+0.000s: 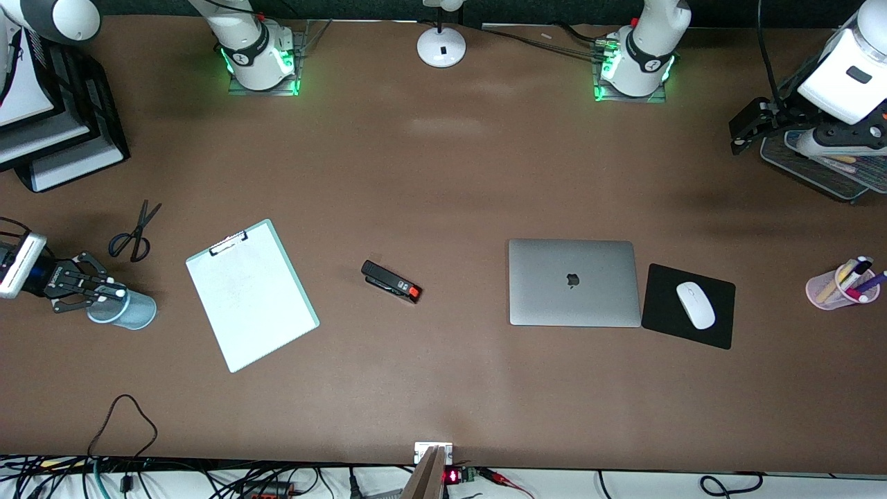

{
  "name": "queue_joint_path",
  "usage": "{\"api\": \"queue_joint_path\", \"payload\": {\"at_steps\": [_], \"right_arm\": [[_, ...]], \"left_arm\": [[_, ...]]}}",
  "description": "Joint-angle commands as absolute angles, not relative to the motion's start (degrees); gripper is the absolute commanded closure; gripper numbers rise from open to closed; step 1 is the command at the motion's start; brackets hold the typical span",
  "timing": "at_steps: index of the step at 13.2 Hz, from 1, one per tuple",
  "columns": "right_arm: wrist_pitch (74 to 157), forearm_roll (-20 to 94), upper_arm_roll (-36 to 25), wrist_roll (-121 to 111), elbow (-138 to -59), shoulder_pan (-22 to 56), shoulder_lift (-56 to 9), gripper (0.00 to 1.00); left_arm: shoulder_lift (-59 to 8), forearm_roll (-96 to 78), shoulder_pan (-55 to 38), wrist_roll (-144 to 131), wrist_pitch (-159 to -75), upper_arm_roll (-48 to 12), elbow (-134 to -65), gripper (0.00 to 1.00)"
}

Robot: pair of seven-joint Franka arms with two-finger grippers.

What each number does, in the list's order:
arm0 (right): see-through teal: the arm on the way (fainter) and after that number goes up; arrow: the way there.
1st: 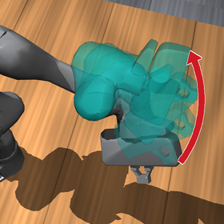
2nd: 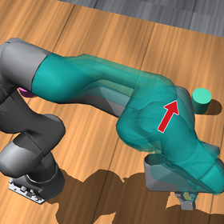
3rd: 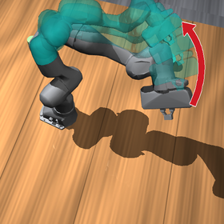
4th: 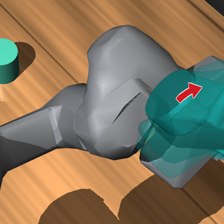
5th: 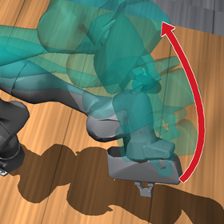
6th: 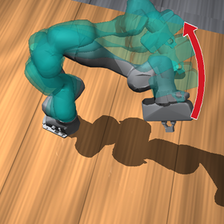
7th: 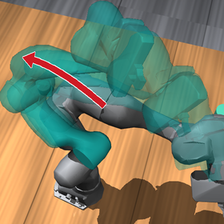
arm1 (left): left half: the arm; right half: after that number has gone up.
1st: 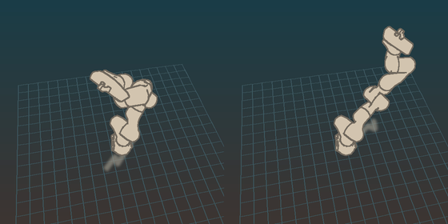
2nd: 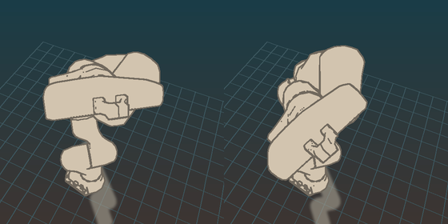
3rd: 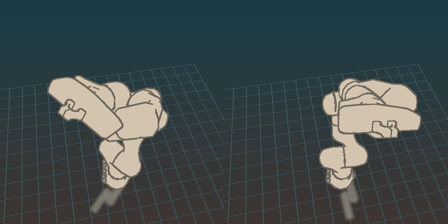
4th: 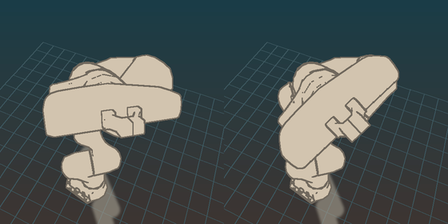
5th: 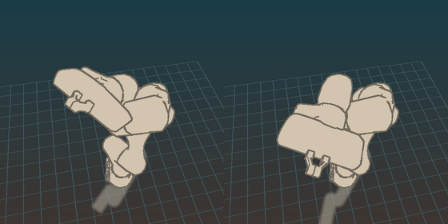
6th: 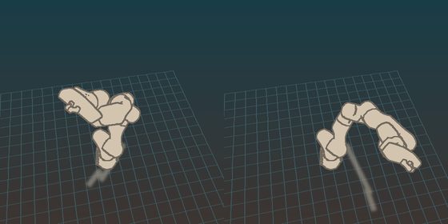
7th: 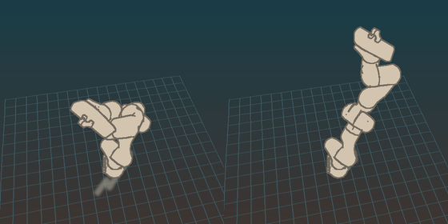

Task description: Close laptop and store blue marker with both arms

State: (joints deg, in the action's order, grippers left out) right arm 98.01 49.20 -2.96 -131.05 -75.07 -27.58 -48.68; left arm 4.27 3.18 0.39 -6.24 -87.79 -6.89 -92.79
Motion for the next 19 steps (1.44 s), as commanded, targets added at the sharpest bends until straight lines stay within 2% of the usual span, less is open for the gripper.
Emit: {"api": "queue_joint_path", "payload": {"at_steps": [1,2,3,7,12,14,19], "right_arm": [[97.56,49.75,-2.55,-130.70,-73.39,-28.92,-49.75,0.61],[97.82,49.75,-2.64,-130.26,-73.48,-28.92,-49.75,0.12],[97.82,49.83,-2.64,-129.82,-73.48,-28.92,-49.66,0.00],[95.55,46.78,-3.08,-120.34,-71.64,-28.48,-47.29,0.00],[86.59,38.95,-2.73,-104.62,-65.58,-27.95,-44.13,0.00],[83.25,35.53,-2.72,-96.55,-63.29,-26.29,-41.41,0.00],[81.75,27.87,-2.64,-81.16,-62.84,-19.00,-32.97,0.00]], "left_arm": [[4.66,1.58,0.53,-4.75,-88.15,-6.77,-93.34,0.00],[4.66,1.58,0.44,-4.75,-88.15,-6.85,-93.34,0.00],[4.57,1.58,0.53,-4.75,-88.15,-6.86,-93.34,0.00],[4.31,1.49,0.44,-4.75,-88.33,-6.94,-93.25,0.00],[4.04,1.49,0.53,-4.75,-89.21,-6.94,-93.43,0.00],[4.04,1.49,0.53,-4.75,-89.82,-6.94,-93.34,0.00],[4.39,1.49,0.44,-4.75,-89.74,-7.21,-93.16,0.00]]}}
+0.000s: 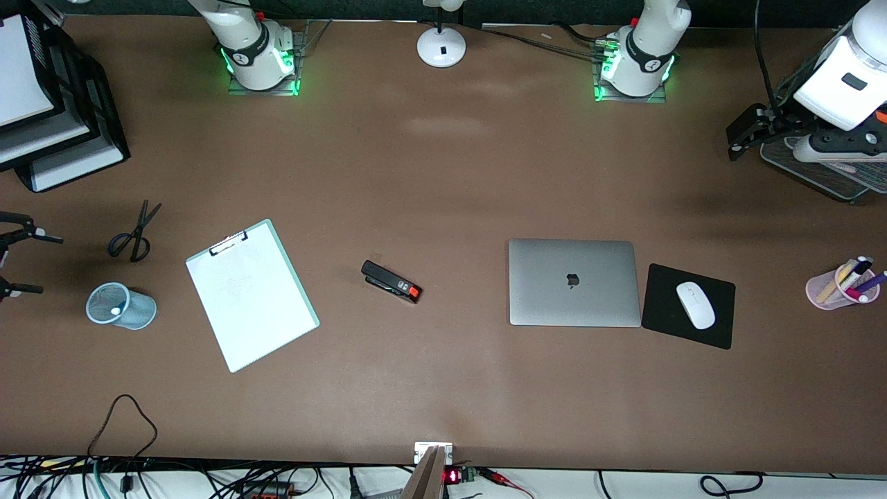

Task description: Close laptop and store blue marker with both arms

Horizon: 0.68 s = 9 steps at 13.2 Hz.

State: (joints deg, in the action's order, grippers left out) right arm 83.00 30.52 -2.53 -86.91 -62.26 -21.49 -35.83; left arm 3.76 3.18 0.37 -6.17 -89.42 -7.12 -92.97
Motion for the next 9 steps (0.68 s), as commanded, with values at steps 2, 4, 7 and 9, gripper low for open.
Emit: {"api": "queue_joint_path", "payload": {"at_steps": [2,4,7,9], "right_arm": [[81.21,27.86,-2.64,-71.24,-62.84,-16.10,-31.47,0.00],[81.21,27.77,-2.55,-63.40,-62.84,-13.63,-30.85,0.00],[81.91,25.59,-2.90,-51.29,-62.84,-9.68,-30.85,0.00],[82.00,22.78,-2.90,-43.98,-62.41,-6.78,-30.85,0.00]], "left_arm": [[4.66,1.49,0.44,-4.75,-89.39,-7.73,-93.60,0.00],[4.75,1.49,0.44,-4.75,-89.30,-7.73,-93.60,0.00],[4.57,1.49,0.18,-4.75,-89.38,-7.73,-93.69,0.00],[4.48,1.49,0.18,-4.75,-89.47,-7.73,-93.78,0.00]]}}
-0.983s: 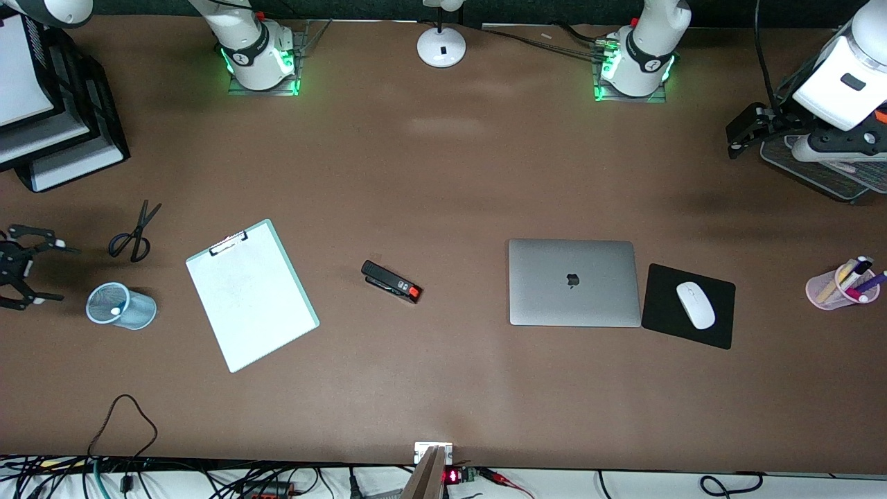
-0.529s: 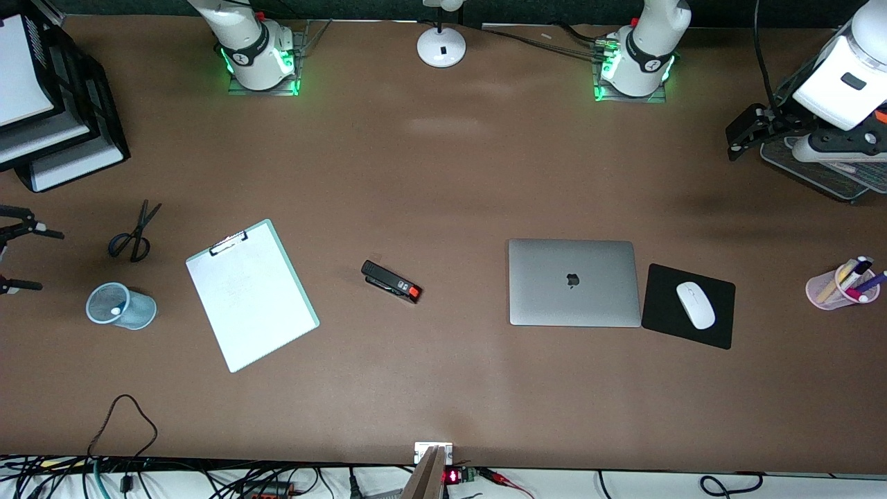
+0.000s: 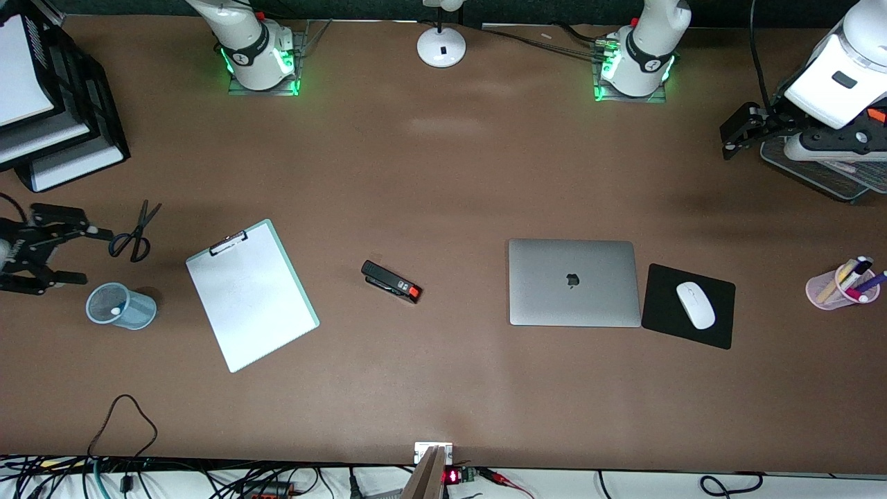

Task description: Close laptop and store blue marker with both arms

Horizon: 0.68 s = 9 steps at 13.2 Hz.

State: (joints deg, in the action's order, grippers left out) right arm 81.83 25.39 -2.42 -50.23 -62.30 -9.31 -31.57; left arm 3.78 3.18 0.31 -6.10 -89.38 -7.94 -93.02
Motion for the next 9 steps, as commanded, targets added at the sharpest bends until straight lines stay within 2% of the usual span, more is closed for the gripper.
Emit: {"api": "queue_joint_path", "payload": {"at_steps": [1,6,9], "right_arm": [[81.91,20.85,-2.90,-40.38,-61.71,-5.46,-30.85,0.00],[79.55,5.65,-2.81,-20.43,-60.91,1.66,-28.13,0.00],[75.69,4.40,-2.90,-6.20,-61.34,1.76,-25.24,0.00]], "left_arm": [[4.40,1.49,0.09,-4.75,-89.56,-7.73,-93.69,0.00],[4.40,1.49,-0.26,-4.83,-89.30,-8.26,-93.78,0.00],[4.31,1.49,-0.26,-4.83,-89.30,-8.44,-93.87,0.00]]}}
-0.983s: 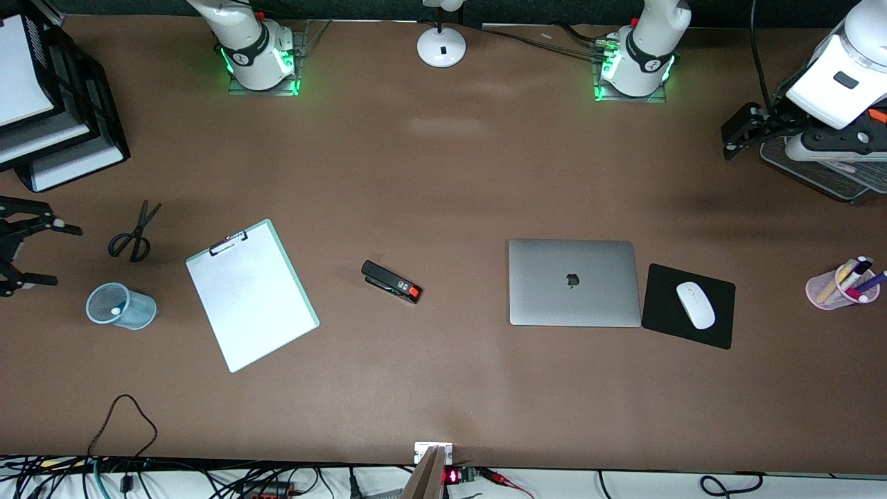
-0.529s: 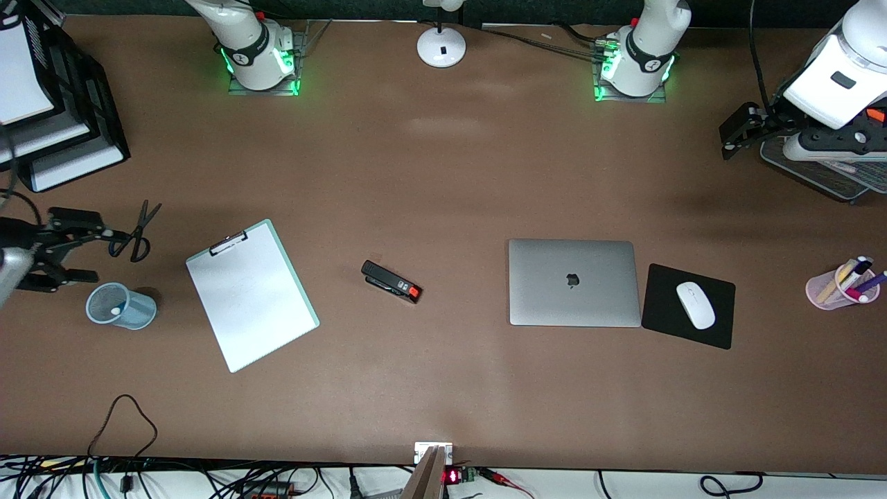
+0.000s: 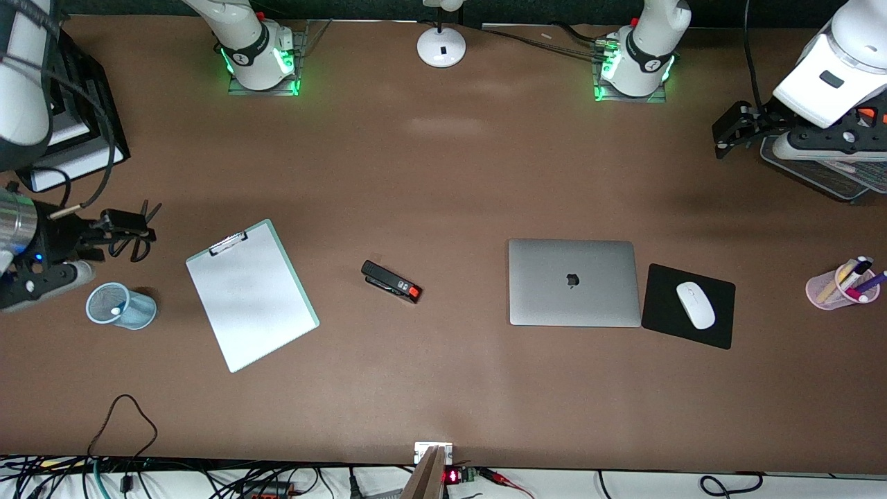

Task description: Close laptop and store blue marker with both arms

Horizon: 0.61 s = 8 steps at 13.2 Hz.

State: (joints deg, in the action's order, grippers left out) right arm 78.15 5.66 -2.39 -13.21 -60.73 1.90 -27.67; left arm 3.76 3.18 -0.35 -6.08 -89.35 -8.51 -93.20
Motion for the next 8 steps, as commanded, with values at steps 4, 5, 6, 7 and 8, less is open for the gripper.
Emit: {"api": "queue_joint_path", "payload": {"at_steps": [4,5,6,7,8], "right_arm": [[76.45,-1.23,-3.07,-3.25,-69.94,0.97,-17.07,0.00],[79.08,-1.32,-3.25,-3.51,-72.31,-0.08,-15.31,0.00],[81.62,-1.41,-3.34,-3.43,-74.60,-0.35,-13.73,0.00],[81.65,-1.41,-3.51,-2.82,-76.79,-0.35,-11.71,0.00],[81.82,-0.97,-4.04,-2.73,-77.95,-0.35,-10.82,0.00]], "left_arm": [[4.22,1.49,-0.26,-4.83,-89.38,-8.44,-93.87,0.00],[4.13,1.49,-0.26,-4.83,-89.56,-8.44,-93.87,0.00],[4.13,1.49,-0.26,-4.83,-89.56,-8.44,-93.87,0.00],[4.04,1.49,-0.26,-4.83,-89.65,-8.44,-93.87,0.00],[4.04,1.49,-0.26,-4.83,-89.65,-8.44,-93.87,0.00]]}}
